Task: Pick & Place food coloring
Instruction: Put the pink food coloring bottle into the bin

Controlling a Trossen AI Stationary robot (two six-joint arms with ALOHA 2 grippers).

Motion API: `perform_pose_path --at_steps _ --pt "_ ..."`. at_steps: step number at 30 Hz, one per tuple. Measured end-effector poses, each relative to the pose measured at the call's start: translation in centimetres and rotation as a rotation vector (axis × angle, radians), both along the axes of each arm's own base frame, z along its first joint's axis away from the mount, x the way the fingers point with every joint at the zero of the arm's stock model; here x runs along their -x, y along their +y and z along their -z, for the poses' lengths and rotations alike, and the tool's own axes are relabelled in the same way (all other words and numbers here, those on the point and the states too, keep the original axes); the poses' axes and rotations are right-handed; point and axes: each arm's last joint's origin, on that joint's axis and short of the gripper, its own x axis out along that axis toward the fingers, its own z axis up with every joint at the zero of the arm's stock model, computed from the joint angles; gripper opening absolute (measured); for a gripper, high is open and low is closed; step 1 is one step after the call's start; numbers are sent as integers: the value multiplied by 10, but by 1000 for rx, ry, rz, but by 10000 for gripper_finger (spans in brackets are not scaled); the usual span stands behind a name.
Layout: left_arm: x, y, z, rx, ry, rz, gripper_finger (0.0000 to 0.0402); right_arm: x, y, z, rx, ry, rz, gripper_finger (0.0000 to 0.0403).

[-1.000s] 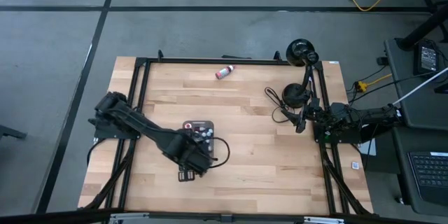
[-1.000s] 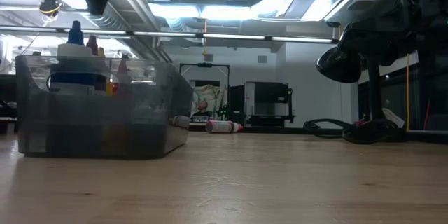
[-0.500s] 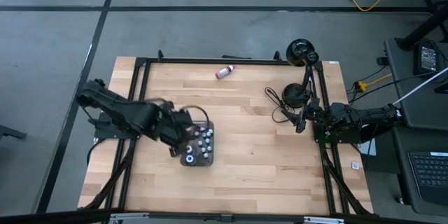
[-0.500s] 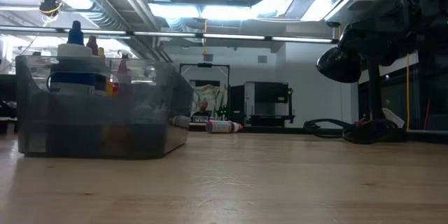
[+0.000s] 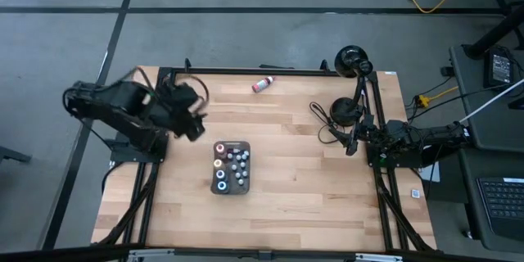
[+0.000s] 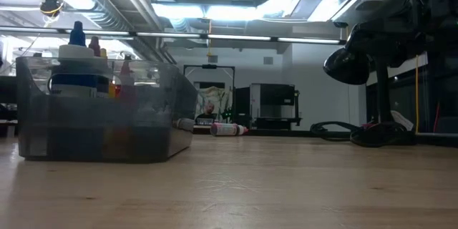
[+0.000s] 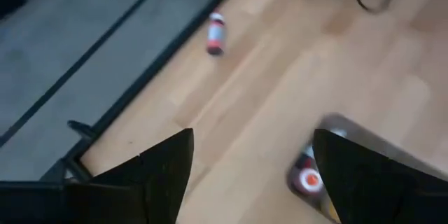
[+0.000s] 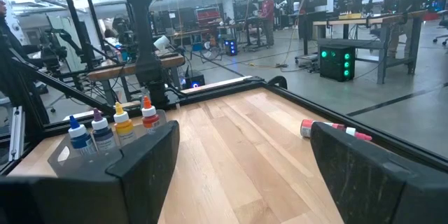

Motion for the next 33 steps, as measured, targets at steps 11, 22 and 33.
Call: perform_pose_path --at_steps 11,22,33 --pt "38 46 -18 -25 -115 -243 281 0 0 0 0 0 0 323" --pt "2 103 -15 -36 -68 -244 281 0 0 -1 -6 -8 0 323" --pt "-53 179 24 34 56 -229 281 0 0 -3 -173 -84 -14 323"
